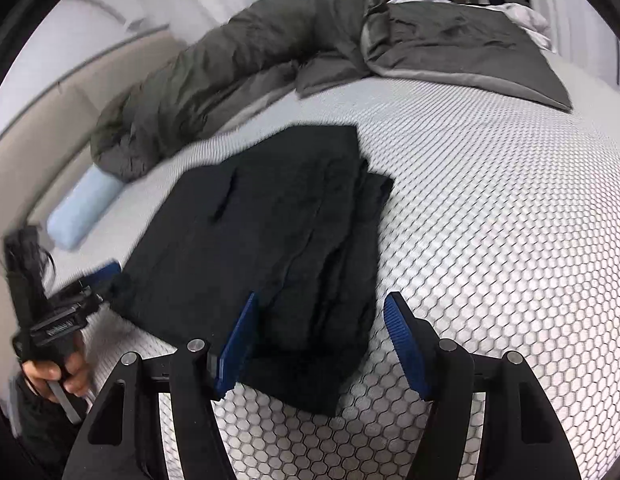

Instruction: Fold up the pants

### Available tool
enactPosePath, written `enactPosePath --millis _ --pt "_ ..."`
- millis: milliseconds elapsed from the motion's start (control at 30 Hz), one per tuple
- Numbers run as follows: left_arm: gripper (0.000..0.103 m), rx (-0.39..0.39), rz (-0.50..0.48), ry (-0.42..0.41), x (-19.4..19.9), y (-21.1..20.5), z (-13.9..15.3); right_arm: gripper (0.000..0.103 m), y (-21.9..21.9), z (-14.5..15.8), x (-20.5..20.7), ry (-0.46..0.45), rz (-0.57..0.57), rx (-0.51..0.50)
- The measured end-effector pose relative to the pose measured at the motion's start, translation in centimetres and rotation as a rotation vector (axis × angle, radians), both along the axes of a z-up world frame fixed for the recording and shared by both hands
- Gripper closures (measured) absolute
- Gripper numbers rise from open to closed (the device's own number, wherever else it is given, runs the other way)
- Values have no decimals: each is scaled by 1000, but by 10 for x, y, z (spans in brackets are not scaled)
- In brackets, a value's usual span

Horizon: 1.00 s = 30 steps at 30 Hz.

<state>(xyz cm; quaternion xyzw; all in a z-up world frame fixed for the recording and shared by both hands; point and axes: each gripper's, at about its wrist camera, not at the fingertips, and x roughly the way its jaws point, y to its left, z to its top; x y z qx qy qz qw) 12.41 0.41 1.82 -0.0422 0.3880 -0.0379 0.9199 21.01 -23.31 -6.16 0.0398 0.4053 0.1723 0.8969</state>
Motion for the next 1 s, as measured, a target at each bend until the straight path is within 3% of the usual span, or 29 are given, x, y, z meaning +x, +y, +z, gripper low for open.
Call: enactPosePath --millis 67,233,433,533,567,633,700,767,833,900,967,1000 --pt "22 56 -14 1 0 -12 -4 51 4 -4 0 5 14 -31" --pt "22 94 -19 -6 2 -23 -12 71 1 -1 -8 -30 24 -83" --pt "22 112 -22 -12 15 -22 -19 70 5 7 -23 -90 26 -130" --pt "22 65 -38 -46 14 -18 -15 65 6 17 -36 -128 52 -83" --pt "22 46 -53 -54 7 -18 -15 59 4 18 -37 -123 64 -45" --pt "22 50 -79 -53 3 -23 -17 58 5 14 -34 -101 52 -51" --pt "22 119 -110 -40 2 -32 -21 72 3 4 -28 -62 16 -119" --pt "22 171 -129 -26 1 -39 -25 74 1 -1 -27 -55 9 -145" --pt "22 159 -114 -38 -2 -37 -20 73 2 5 -35 -96 14 -167" --pt "22 123 -106 -56 -8 -34 -14 60 5 15 -49 -151 30 -164" --pt "21 91 -87 -84 -18 -32 -6 19 4 22 -66 -203 33 -134" --pt "19 82 -79 -98 -24 -31 -1 15 4 27 -79 -243 30 -124"
